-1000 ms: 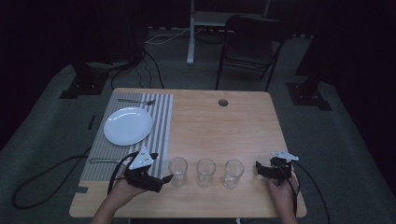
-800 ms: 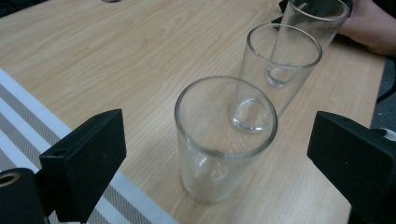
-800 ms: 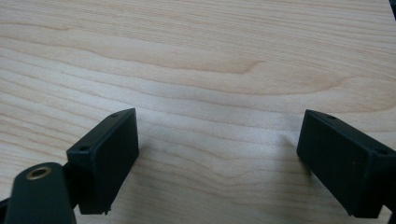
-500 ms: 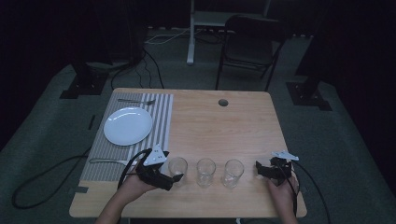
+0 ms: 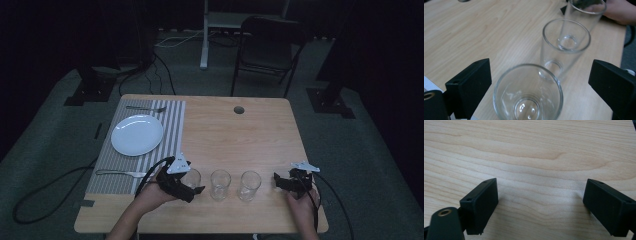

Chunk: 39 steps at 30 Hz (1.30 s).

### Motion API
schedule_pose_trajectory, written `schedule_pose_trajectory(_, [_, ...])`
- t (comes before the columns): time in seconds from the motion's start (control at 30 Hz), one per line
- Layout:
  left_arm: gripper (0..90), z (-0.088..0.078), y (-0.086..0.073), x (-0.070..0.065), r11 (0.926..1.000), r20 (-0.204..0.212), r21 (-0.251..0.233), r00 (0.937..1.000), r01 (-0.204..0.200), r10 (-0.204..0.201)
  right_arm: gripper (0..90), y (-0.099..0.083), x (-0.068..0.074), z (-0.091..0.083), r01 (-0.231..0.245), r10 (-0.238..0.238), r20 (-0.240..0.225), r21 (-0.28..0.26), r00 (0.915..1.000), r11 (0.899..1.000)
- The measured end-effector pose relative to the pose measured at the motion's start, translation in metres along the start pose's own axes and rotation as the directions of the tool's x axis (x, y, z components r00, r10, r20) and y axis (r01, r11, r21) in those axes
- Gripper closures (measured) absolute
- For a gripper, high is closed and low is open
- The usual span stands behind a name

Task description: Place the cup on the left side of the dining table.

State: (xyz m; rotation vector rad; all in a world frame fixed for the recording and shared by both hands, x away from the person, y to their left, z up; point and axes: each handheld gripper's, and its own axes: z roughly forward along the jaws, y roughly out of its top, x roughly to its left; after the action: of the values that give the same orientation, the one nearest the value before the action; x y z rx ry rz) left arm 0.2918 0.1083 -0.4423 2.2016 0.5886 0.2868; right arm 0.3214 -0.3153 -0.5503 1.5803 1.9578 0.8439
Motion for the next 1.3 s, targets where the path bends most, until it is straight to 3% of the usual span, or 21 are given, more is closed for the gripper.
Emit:
schedule_pose_trajectory(0.2, [5.2, 0.004, 0.007, -0.002, 1.0, 0.014, -0.003, 0.9999, -0.003, 0.004, 12.3, 0.0, 0.0, 0.0, 0.0, 0.0, 0.0, 0.0, 1.0, 1.0])
schedule_pose_trajectory(0.33, [7.1, 0.011, 0.011, -0.008, 0.999, 0.022, 0.02, 0.9989, -0.041, 0.04, 12.4, 0.0, 0.0, 0.0, 0.0, 0.0, 0.0, 0.0, 1.0, 1.0])
schedule_pose_trajectory(0.57, [7.2, 0.016, 0.02, -0.016, 0.9975, 0.038, 0.033, 0.9974, -0.063, 0.062, 12.3, 0.0, 0.0, 0.0, 0.0, 0.0, 0.0, 0.0, 1.0, 1.0])
schedule_pose_trajectory(0.7, [7.2, 0.024, 0.026, -0.019, 0.9946, 0.053, 0.065, 0.9956, -0.081, 0.077, 12.4, 0.0, 0.0, 0.0, 0.0, 0.0, 0.0, -0.001, 1.0, 1.0])
schedule_pose_trajectory(0.8, [7.2, 0.03, 0.033, -0.023, 0.9913, 0.037, 0.082, 0.9942, -0.104, 0.101, 12.4, 0.0, 0.0, 0.0, 0.0, 0.0, 0.0, -0.001, 1.0, 1.0])
schedule_pose_trajectory(0.83, [7.2, 0.031, 0.034, -0.024, 0.9903, 0.056, 0.09, 0.9933, -0.106, 0.101, 12.4, 0.0, 0.0, 0.0, 0.0, 0.0, 0.0, -0.001, 1.0, 1.0])
schedule_pose_trajectory(0.9, [7.2, 0.034, 0.036, -0.026, 0.9896, 0.045, 0.096, 0.9937, -0.107, 0.103, 12.4, 0.0, 0.0, 0.0, 0.0, 0.0, 0.0, -0.001, 1.0, 1.0])
schedule_pose_trajectory(1.03, [7.2, 0.039, 0.04, -0.029, 0.9858, 0.063, 0.117, 0.9915, -0.121, 0.114, 12.4, 0.0, 0.0, 0.0, -0.001, 0.001, 0.0, -0.001, 1.0, 1.0])
schedule_pose_trajectory(1.17, [7.2, 0.046, 0.043, -0.029, 0.9808, 0.046, 0.149, 0.9917, -0.126, 0.121, 12.4, 0.0, 0.0, 0.0, -0.001, 0.001, 0.0, -0.001, 1.0, 1.0])
schedule_pose_trajectory(1.3, [7.2, 0.051, 0.045, -0.031, 0.9778, 0.073, 0.163, 0.9899, -0.132, 0.122, 12.4, 0.0, 0.0, 0.0, -0.001, 0.001, 0.0, -0.001, 1.0, 1.0])
